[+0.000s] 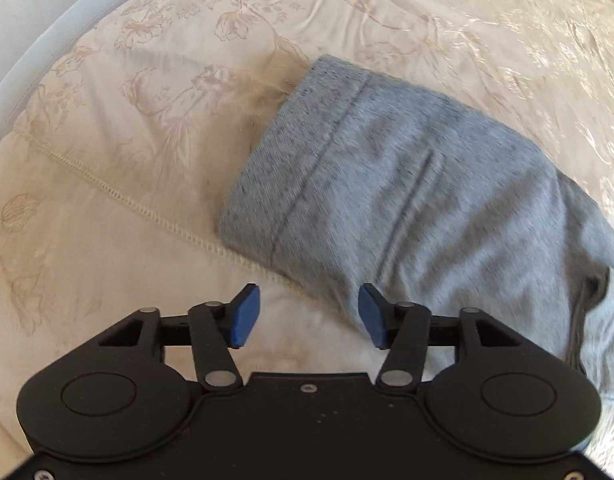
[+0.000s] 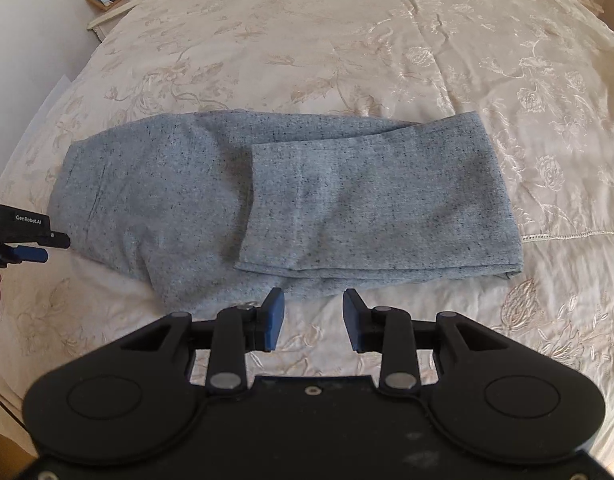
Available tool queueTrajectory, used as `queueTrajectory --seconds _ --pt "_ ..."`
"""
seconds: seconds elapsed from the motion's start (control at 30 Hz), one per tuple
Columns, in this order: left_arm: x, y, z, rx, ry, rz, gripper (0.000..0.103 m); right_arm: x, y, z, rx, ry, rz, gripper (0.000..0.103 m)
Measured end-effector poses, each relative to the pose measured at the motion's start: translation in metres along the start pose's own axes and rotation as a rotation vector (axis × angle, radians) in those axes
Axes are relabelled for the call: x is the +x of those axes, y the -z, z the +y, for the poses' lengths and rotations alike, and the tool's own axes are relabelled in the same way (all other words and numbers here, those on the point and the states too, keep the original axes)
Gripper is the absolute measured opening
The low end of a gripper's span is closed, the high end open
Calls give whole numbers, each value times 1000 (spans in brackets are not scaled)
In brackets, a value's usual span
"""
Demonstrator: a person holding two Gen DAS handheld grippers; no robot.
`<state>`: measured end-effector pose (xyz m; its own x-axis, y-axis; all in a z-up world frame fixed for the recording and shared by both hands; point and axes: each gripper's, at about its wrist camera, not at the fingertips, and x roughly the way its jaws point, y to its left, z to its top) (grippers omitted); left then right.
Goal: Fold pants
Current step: 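Grasp the folded leg ends of the sweatpants with the left gripper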
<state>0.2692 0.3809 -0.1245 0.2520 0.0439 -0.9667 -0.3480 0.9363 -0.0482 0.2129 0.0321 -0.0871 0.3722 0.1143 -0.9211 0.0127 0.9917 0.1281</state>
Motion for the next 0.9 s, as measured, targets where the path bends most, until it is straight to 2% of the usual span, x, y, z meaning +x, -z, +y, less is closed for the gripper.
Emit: queueTrajectory --seconds 0.03,0.17,0.3,0.4,0.6,0.7,0.9 --pt "9 -5 3 2 4 13 61 2 -2 7 -1 5 -3 34" --pt "41 -12 13 -21 52 71 72 8 -10 29 0 19 0 34" --pt "51 -8 21 -58 62 56 92 11 -14 46 -4 22 11 34" --pt "55 -4 26 -71 76 43 99 16 -15 52 -7 24 26 34" --pt "62 -16 25 -83 98 20 103 25 -17 60 -24 35 49 34" --pt "63 -29 17 -50 93 -26 103 27 -18 63 -40 40 52 34" --pt "75 -50 7 -42 97 -14 100 26 -20 64 -39 49 48 34"
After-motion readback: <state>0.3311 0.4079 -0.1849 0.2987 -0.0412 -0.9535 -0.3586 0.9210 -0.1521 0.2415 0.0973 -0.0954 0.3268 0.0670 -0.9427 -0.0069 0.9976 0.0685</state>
